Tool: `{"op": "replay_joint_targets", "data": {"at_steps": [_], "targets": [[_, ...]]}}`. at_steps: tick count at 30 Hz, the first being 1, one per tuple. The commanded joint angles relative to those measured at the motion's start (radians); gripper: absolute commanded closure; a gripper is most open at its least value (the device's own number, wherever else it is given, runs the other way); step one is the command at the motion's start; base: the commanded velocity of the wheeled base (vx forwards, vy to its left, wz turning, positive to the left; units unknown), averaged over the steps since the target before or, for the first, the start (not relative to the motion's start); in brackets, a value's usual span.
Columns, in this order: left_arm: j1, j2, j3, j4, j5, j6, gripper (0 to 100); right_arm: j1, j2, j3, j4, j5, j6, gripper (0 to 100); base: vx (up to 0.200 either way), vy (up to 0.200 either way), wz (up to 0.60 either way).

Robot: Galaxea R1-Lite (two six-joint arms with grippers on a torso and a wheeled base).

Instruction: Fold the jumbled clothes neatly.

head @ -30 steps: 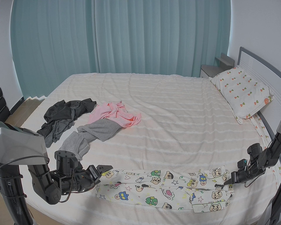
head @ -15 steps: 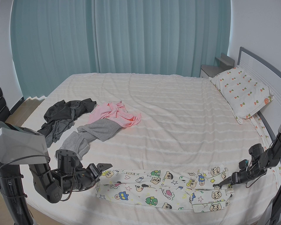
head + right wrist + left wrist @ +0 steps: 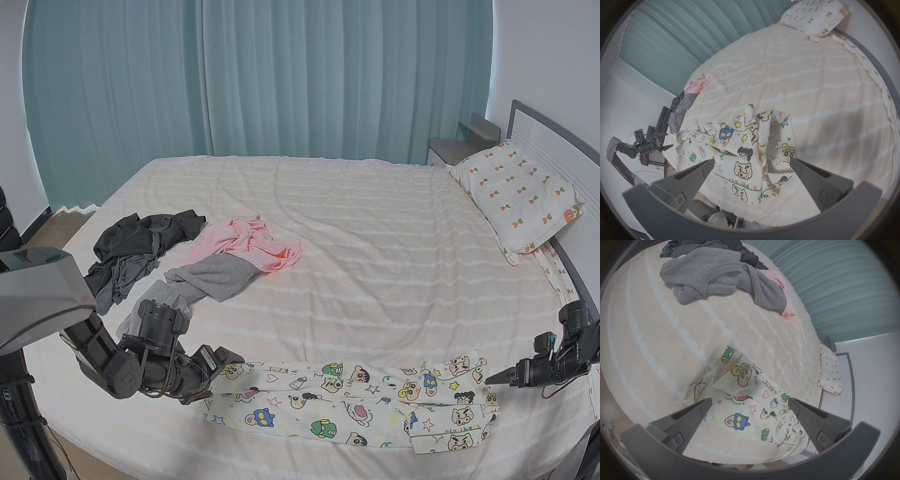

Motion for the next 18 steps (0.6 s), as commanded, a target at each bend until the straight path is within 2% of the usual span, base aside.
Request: {"op": "replay_joint_targets", "data": {"at_steps": [1, 2, 4, 6, 9, 11, 13, 18], "targets": [[-0.002, -0.044, -0.151, 0.197, 0.004, 0.029, 0, -0.037, -0.104, 0.093, -0.079, 0.015, 0.002, 0, 0.000, 0.000, 0.00], [0.000, -0.044, -0.156, 0.208, 0.004, 0.029, 0, -0.037, -0.104, 0.094, -0.082, 0.016, 0.002, 0, 0.000, 0.000, 0.00], [0.005, -0.033, -0.229, 0.324, 0.008, 0.055, 0, -0.036, -0.102, 0.132, -0.141, 0.027, 0.002, 0, 0.000, 0.000, 0.00], [0.020, -0.013, -0.229, 0.317, 0.020, 0.121, 0, -0.037, -0.096, 0.154, -0.176, 0.042, 0.002, 0, 0.000, 0.000, 0.00], [0.052, 0.041, -0.225, 0.278, 0.045, 0.273, 0, -0.040, -0.084, 0.186, -0.216, 0.071, 0.002, 0, 0.000, 0.000, 0.00], [0.052, 0.041, -0.225, 0.278, 0.045, 0.273, 0, -0.040, -0.084, 0.186, -0.216, 0.071, 0.002, 0, 0.000, 0.000, 0.00], [0.089, 0.071, -0.238, 0.260, 0.033, 0.379, 0, -0.045, -0.073, 0.206, -0.242, 0.099, 0.002, 0, 0.000, 0.000, 0.00], [0.104, 0.119, -0.263, 0.254, 0.027, 0.517, 0, -0.044, -0.069, 0.204, -0.245, 0.107, 0.001, 0, 0.000, 0.000, 0.00]]}}
